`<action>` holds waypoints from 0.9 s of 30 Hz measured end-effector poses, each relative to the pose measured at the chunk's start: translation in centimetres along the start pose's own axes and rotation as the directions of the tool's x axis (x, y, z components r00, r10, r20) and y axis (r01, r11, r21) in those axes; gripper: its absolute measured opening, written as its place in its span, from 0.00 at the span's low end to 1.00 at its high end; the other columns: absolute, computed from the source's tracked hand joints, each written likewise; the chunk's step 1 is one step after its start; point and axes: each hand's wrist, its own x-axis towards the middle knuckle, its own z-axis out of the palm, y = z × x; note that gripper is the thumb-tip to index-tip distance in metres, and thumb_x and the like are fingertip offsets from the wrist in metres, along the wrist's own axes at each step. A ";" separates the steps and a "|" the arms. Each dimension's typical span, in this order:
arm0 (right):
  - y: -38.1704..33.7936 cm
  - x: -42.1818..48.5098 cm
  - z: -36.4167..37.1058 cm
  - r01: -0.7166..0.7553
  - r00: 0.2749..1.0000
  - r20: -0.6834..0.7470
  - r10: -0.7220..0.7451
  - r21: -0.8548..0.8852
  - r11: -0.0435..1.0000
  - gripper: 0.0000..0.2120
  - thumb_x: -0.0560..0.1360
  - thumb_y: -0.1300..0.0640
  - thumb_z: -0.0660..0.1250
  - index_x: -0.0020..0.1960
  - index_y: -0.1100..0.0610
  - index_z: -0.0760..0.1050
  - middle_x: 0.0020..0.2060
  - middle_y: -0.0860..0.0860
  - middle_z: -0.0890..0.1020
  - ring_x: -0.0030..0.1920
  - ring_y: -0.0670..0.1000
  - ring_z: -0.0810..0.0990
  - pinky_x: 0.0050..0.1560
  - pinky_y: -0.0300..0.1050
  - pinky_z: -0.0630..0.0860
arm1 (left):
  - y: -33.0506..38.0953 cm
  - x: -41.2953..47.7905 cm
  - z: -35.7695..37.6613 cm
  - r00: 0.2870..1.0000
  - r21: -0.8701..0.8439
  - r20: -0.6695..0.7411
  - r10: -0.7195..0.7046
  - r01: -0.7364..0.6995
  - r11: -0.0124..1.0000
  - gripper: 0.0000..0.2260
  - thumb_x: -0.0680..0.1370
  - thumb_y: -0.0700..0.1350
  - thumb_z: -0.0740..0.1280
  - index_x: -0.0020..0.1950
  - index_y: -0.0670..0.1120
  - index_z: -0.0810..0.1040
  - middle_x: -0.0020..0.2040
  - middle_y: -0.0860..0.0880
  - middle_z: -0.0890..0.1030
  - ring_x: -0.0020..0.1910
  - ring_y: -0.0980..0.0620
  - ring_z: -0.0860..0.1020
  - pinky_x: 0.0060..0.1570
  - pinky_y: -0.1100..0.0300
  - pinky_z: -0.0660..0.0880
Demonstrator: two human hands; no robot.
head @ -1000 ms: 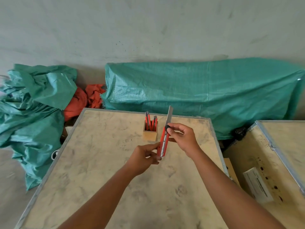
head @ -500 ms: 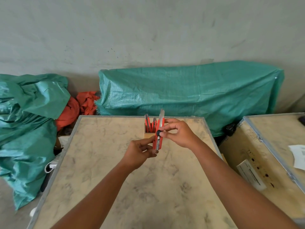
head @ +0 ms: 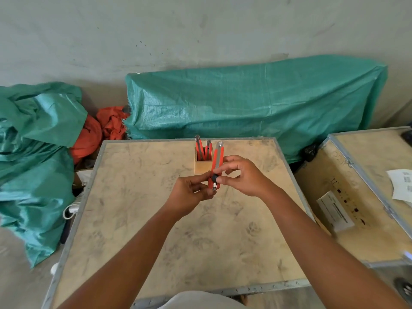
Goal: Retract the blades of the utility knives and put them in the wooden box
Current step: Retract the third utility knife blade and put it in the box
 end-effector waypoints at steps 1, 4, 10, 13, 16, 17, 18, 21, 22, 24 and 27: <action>0.0 0.0 -0.2 0.007 1.000 0.008 -0.008 0.003 1.000 0.12 0.73 0.56 0.77 0.55 0.48 0.85 0.57 0.43 0.78 0.53 0.47 0.80 0.51 0.33 0.76 | 0.1 0.0 0.2 1.000 -0.008 -0.004 0.001 -0.001 1.000 0.22 0.73 0.29 0.71 0.65 0.43 0.78 0.52 0.41 0.85 0.50 0.39 0.84 0.48 0.56 0.82; 0.2 -0.3 -0.8 -0.003 1.000 -0.021 0.003 0.008 1.000 0.09 0.72 0.54 0.77 0.53 0.49 0.86 0.55 0.34 0.75 0.52 0.42 0.78 0.44 0.27 0.73 | 0.5 -0.1 1.1 1.000 -0.029 -0.020 0.004 -0.004 1.000 0.22 0.73 0.29 0.71 0.65 0.43 0.78 0.50 0.40 0.86 0.50 0.38 0.84 0.48 0.55 0.82; 1.1 -1.3 -1.8 0.027 0.997 -0.070 -0.028 -0.016 0.999 0.10 0.71 0.50 0.78 0.51 0.47 0.84 0.55 0.35 0.75 0.51 0.43 0.80 0.41 0.30 0.74 | 0.9 0.1 3.3 0.999 -0.023 -0.050 0.017 -0.018 1.000 0.24 0.72 0.28 0.72 0.62 0.49 0.79 0.48 0.40 0.86 0.49 0.34 0.82 0.47 0.58 0.82; 1.3 -1.5 -2.9 0.037 0.998 -0.041 -0.036 0.012 0.999 0.11 0.72 0.52 0.78 0.54 0.46 0.84 0.55 0.33 0.75 0.51 0.43 0.80 0.40 0.31 0.77 | 1.1 0.1 4.1 0.997 -0.013 -0.066 0.033 -0.034 0.999 0.24 0.71 0.28 0.72 0.63 0.47 0.79 0.46 0.41 0.87 0.48 0.35 0.83 0.48 0.56 0.82; 1.3 -1.6 -3.2 0.075 0.992 -0.104 -0.075 0.000 0.997 0.09 0.69 0.51 0.80 0.47 0.48 0.83 0.54 0.37 0.79 0.49 0.43 0.80 0.39 0.31 0.77 | 1.5 0.1 4.7 0.997 0.005 -0.072 0.042 -0.042 0.999 0.23 0.71 0.29 0.73 0.63 0.45 0.79 0.45 0.41 0.87 0.48 0.34 0.83 0.50 0.53 0.82; 1.4 -1.5 -3.2 0.093 0.988 -0.125 -0.094 -0.012 0.996 0.09 0.69 0.50 0.80 0.45 0.48 0.82 0.53 0.40 0.80 0.48 0.43 0.80 0.40 0.32 0.77 | 1.6 0.1 4.9 0.996 0.008 -0.074 0.042 -0.041 0.999 0.24 0.71 0.29 0.73 0.63 0.46 0.80 0.45 0.41 0.87 0.48 0.34 0.83 0.50 0.52 0.82; 1.4 -1.5 -3.3 0.104 0.985 -0.134 -0.105 -0.015 0.994 0.10 0.68 0.49 0.80 0.45 0.47 0.81 0.53 0.42 0.81 0.48 0.44 0.81 0.40 0.33 0.78 | 1.7 0.1 5.0 0.996 0.009 -0.078 0.041 -0.040 0.999 0.24 0.71 0.29 0.73 0.63 0.48 0.80 0.45 0.42 0.87 0.48 0.34 0.83 0.51 0.52 0.82; 1.8 -1.6 -3.6 0.110 0.989 -0.103 -0.105 0.047 0.993 0.11 0.70 0.49 0.79 0.51 0.46 0.83 0.56 0.42 0.81 0.49 0.44 0.81 0.41 0.41 0.82 | 2.0 0.1 5.3 0.994 -0.006 -0.099 0.047 -0.048 0.999 0.24 0.70 0.29 0.74 0.62 0.50 0.79 0.45 0.42 0.87 0.49 0.34 0.82 0.50 0.53 0.82; 1.9 -1.6 -3.7 0.115 0.989 -0.097 -0.108 0.067 0.991 0.11 0.71 0.51 0.79 0.52 0.46 0.84 0.57 0.42 0.81 0.50 0.44 0.81 0.41 0.41 0.82 | 2.1 0.1 5.4 0.993 -0.006 -0.105 0.050 -0.050 0.999 0.24 0.70 0.29 0.74 0.62 0.49 0.80 0.45 0.42 0.87 0.49 0.34 0.82 0.51 0.53 0.82; 2.3 -1.5 -3.7 0.135 0.985 -0.118 -0.126 0.071 0.988 0.09 0.70 0.52 0.79 0.50 0.47 0.84 0.55 0.42 0.82 0.50 0.45 0.81 0.43 0.42 0.81 | 2.1 0.2 5.6 0.993 0.012 -0.105 0.055 -0.054 0.998 0.24 0.70 0.30 0.74 0.62 0.49 0.80 0.44 0.44 0.87 0.48 0.35 0.83 0.52 0.51 0.82; 2.5 -1.2 -3.1 0.152 0.968 -0.207 -0.144 0.026 0.988 0.08 0.69 0.51 0.80 0.44 0.50 0.82 0.52 0.43 0.82 0.51 0.46 0.82 0.43 0.46 0.82 | 2.2 0.3 5.9 0.992 0.031 -0.115 0.057 -0.054 0.998 0.24 0.70 0.30 0.74 0.62 0.49 0.80 0.43 0.48 0.87 0.46 0.36 0.83 0.50 0.55 0.82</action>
